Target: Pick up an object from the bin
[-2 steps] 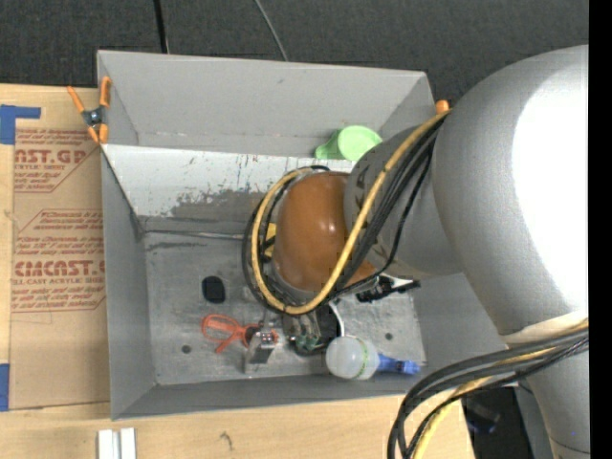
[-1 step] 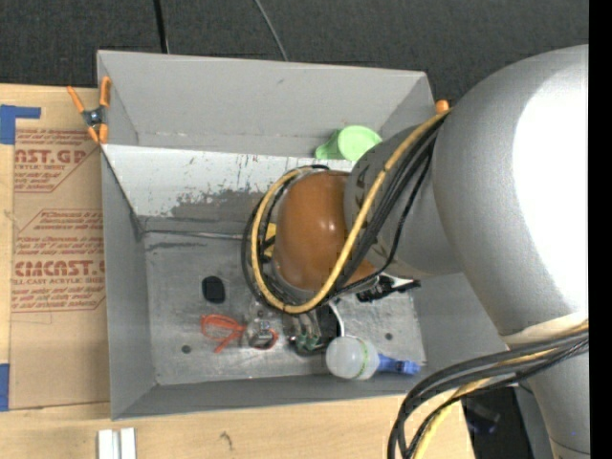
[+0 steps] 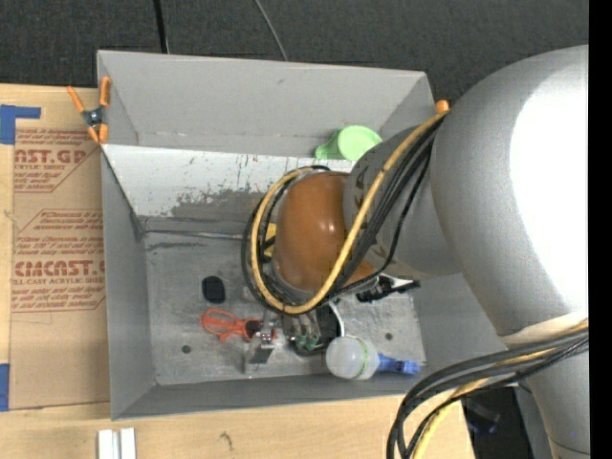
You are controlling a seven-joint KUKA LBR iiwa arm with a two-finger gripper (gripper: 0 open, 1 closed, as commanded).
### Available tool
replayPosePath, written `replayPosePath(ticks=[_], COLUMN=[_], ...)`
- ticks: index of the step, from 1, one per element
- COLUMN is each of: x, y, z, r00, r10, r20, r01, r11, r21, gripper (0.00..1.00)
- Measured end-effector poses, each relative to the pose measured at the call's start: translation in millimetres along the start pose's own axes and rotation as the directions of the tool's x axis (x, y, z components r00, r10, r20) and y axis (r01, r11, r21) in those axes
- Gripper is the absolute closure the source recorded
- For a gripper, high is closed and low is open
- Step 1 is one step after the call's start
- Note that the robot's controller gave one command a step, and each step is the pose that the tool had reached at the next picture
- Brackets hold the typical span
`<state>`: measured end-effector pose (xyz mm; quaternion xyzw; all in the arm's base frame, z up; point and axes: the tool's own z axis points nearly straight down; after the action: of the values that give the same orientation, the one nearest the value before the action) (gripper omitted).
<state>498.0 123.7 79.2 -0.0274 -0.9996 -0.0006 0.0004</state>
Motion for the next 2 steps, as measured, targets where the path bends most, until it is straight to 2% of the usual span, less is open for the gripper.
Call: replayPosePath(ticks=[1,2], x=[0.1,0.0], y=[0.4,0.0], z=[-1.6,0.0], r00=[1.0,1.0], r10=[0.0,0.0], r20=[-0.003,0.0], r01=[0.0,0.0], r11=[1.0,1.0], r21=[0.0,0.0], gripper=[1.0,0.0])
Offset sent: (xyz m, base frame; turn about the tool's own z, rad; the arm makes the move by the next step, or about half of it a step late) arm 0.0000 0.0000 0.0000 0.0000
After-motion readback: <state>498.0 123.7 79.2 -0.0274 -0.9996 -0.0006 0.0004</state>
